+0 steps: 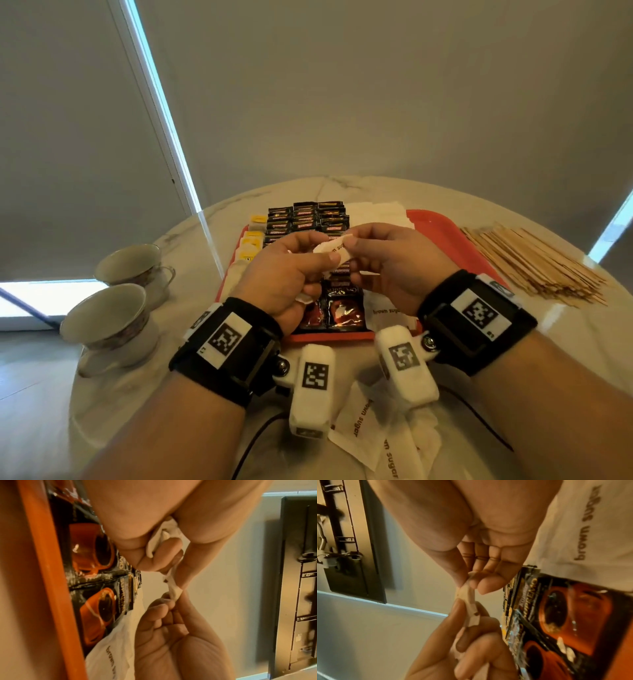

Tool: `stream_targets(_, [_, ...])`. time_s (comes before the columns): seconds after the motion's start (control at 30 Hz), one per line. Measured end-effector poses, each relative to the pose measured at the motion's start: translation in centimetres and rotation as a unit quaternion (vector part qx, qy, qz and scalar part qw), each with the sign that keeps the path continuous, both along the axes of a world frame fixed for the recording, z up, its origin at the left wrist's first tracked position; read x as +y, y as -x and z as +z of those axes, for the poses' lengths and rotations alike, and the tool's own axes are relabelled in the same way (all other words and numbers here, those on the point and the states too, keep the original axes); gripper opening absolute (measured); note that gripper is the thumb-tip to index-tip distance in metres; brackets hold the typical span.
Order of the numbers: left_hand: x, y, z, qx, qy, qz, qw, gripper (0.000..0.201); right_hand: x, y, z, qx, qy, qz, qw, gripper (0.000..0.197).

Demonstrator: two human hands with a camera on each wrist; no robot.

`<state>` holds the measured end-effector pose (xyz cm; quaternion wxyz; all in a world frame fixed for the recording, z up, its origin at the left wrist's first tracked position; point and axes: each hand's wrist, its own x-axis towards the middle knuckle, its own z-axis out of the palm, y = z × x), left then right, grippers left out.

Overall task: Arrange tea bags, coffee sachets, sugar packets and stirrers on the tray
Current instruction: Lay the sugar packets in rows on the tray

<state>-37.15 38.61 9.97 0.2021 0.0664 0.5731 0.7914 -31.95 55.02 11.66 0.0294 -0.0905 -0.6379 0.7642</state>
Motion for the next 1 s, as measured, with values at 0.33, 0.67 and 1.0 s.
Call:
stream_targets(0.33, [0.0,0.3,-0.1,0.030,0.011,0.038,0.999,0.018,0.0,-0.2,-0.8,0.029,-0.001,0.030,0.999,0.024])
stream_targets(0.67, [0.3,-0.1,0.4,-0.026,-0.024,0.054,0.998,0.025,0.1,-0.1,-1.5,0.049,0.007,-0.003,0.999,0.014])
stream_targets(1.0, [0.0,-0.3,-0.2,0.039,0.088,0.009,0.995,0.018,0.3,-0.1,-1.1,0.034,-0.002,-0.054,0.998,0.015])
